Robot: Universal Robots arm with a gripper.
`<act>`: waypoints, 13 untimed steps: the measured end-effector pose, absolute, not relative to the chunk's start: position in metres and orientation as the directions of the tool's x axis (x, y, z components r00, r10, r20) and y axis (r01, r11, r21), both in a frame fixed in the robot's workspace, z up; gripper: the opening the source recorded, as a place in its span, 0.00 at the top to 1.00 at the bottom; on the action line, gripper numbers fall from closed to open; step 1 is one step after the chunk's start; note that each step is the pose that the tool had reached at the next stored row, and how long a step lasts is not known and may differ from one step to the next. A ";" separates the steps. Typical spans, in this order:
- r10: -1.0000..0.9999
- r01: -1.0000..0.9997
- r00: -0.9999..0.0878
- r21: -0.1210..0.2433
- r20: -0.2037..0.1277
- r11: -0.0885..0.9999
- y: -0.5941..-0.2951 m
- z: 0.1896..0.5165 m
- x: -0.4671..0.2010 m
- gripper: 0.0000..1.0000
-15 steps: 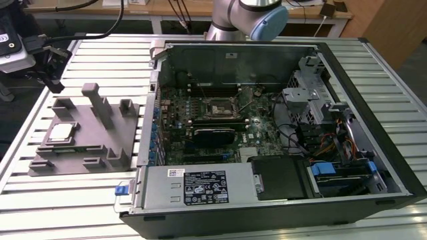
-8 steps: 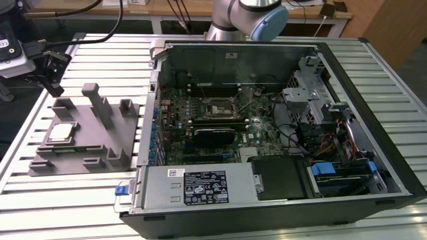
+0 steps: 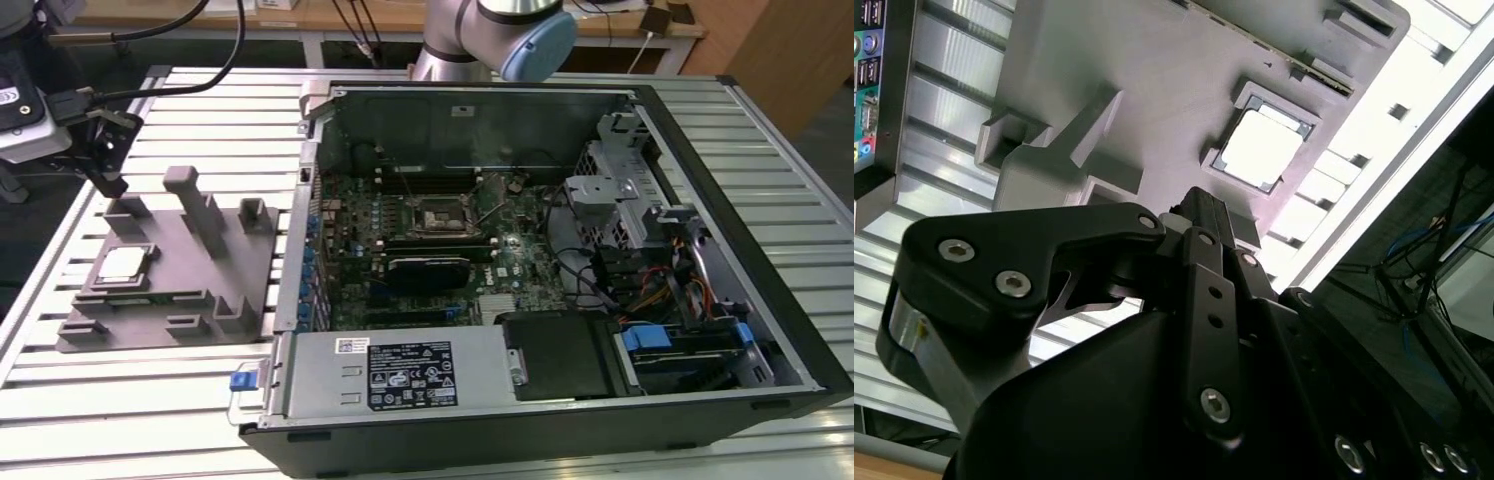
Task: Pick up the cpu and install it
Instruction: 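Pick up the cpu and move it towards the insertion slot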
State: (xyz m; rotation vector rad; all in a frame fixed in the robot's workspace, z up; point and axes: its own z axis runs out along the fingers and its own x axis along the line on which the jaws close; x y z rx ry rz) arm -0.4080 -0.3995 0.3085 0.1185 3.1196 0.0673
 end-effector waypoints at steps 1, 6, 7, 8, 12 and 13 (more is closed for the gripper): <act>0.076 0.075 -0.997 0.044 -0.017 0.996 -0.400 0.308 -0.408 0.89; 0.076 0.075 -0.997 0.044 -0.018 0.996 -0.400 0.308 -0.408 0.89; 0.076 0.075 -0.997 0.044 -0.018 0.996 -0.400 0.308 -0.408 0.89; 0.076 0.075 -0.997 0.044 -0.018 0.996 -0.400 0.308 -0.409 0.89; 0.076 0.075 -0.997 0.044 -0.017 0.996 -0.400 0.306 -0.411 0.89; 0.076 0.075 -0.997 0.044 -0.017 0.996 -0.400 0.305 -0.413 0.89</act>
